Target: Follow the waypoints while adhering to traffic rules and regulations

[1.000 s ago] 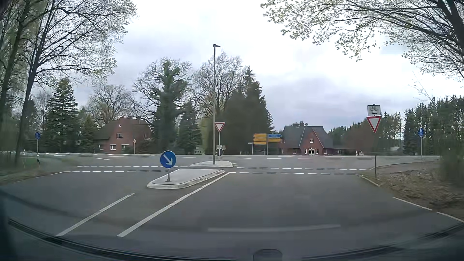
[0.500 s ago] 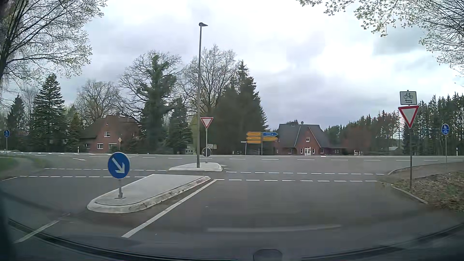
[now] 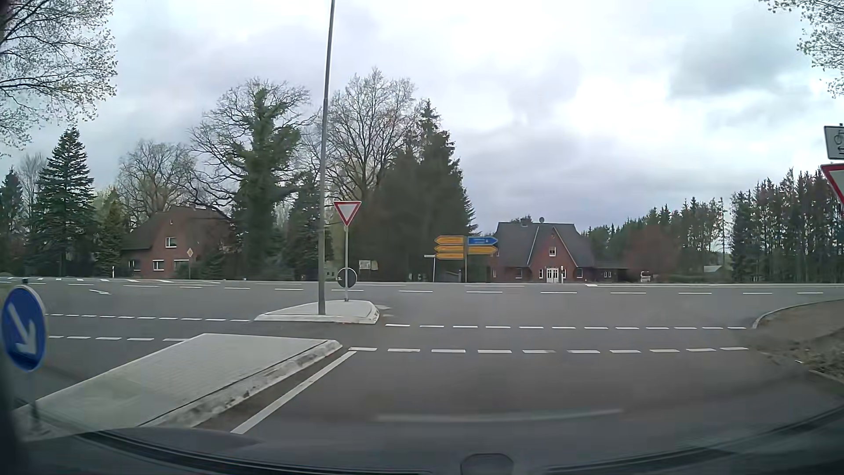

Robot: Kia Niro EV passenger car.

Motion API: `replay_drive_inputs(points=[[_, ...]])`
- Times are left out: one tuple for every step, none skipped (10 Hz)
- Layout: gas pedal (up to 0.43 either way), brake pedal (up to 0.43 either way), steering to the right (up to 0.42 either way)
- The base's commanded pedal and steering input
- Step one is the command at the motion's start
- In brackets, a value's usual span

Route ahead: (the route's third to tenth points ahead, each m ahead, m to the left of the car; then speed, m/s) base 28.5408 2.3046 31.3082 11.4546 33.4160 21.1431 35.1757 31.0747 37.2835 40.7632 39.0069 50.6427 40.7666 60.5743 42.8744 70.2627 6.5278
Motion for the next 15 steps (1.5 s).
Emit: replay_drive_inputs(points=[[0.020, 0.000, 0.031], [0.020, 0.000, 0.029], [0.020, 0.000, 0.019], [0.020, 0.000, 0.008], [0.008, 0.000, 0.004], [0.000, 0.006, 0.004], [0.000, 0.000, 0.004], [0.000, 0.006, 0.004], [0.000, 0.000, 0.004], [0.000, 0.000, 0.004], [0.000, 0.000, 0.004], [0.000, 0.006, 0.004], [0.000, 0.006, 0.003], [0.000, 0.006, 0.003], [0.000, 0.000, 0.002]])
